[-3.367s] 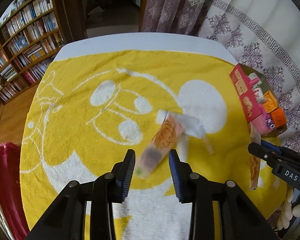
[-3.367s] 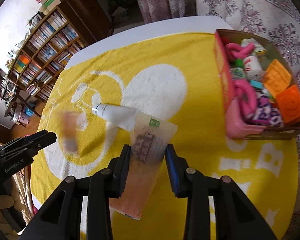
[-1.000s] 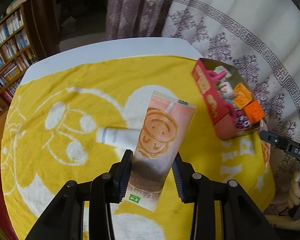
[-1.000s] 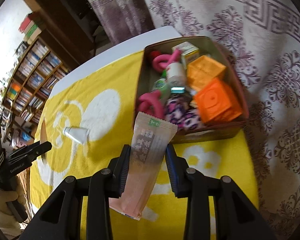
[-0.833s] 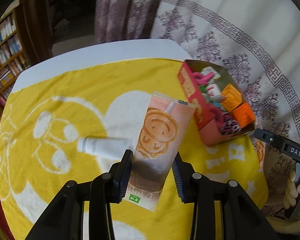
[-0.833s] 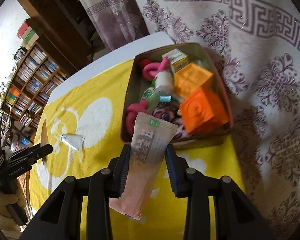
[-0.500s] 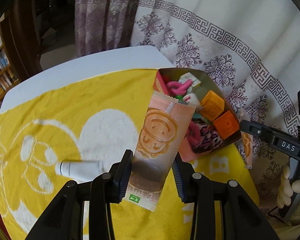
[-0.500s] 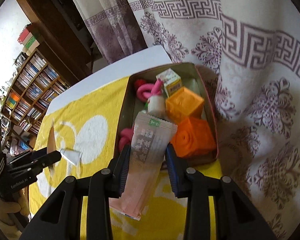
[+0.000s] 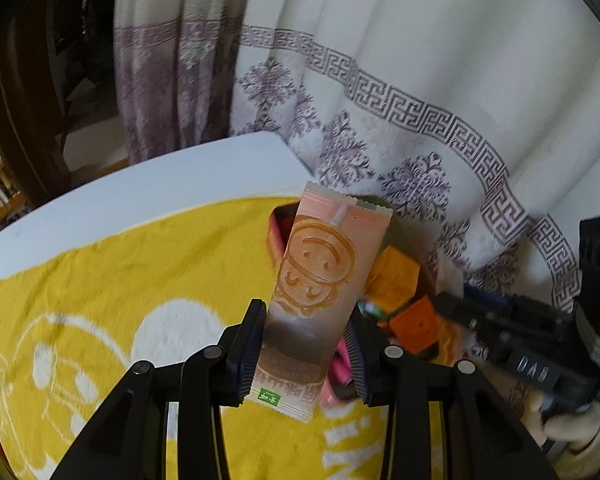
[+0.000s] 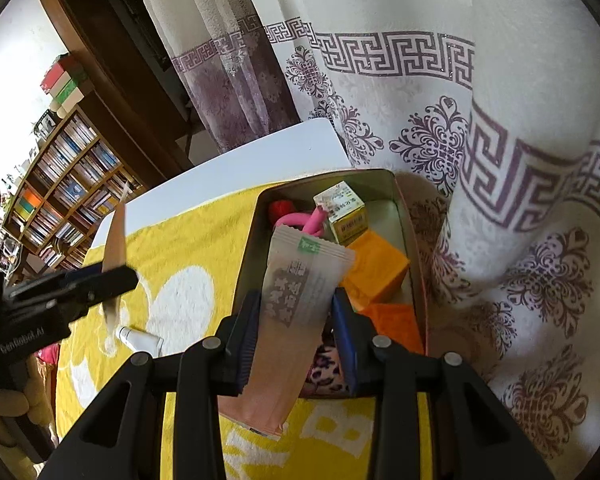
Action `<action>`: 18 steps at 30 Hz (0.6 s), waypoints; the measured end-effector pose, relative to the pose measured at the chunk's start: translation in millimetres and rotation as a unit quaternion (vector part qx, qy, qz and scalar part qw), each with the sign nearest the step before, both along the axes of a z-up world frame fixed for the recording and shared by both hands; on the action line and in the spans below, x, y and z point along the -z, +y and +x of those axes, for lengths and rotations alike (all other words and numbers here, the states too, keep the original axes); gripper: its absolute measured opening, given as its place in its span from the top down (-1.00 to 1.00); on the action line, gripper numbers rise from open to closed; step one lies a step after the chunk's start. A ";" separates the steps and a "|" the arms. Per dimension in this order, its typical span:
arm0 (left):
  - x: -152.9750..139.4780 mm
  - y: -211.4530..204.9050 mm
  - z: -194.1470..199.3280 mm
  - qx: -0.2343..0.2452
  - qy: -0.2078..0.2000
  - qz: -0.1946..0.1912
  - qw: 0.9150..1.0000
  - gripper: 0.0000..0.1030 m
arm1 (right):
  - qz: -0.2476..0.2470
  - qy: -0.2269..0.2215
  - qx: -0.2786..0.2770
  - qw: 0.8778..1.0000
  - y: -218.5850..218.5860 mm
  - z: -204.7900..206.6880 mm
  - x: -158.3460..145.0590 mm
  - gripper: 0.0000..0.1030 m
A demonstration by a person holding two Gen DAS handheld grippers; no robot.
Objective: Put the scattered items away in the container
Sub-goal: 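Lower the packet into the tin and open the right tool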
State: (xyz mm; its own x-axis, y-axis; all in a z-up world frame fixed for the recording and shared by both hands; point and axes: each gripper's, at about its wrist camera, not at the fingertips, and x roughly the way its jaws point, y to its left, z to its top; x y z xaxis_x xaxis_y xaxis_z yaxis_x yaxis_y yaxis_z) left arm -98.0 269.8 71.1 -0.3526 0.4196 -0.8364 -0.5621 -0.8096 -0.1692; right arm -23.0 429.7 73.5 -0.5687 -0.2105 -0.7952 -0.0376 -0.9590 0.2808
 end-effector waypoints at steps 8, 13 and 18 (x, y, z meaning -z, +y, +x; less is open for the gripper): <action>-5.5 43.8 -19.5 0.027 0.002 0.009 1.000 0.22 | 0.008 0.007 -0.002 1.000 3.4 -6.7 -3.5 0.26; -5.9 62.2 -30.5 0.036 0.002 0.014 0.999 0.22 | 0.009 0.013 -0.003 1.000 5.5 -7.6 -8.2 0.26; 6.2 70.1 -40.5 0.034 -0.029 0.024 0.999 -0.32 | 0.005 0.006 -0.007 1.000 5.3 -10.9 -4.4 0.15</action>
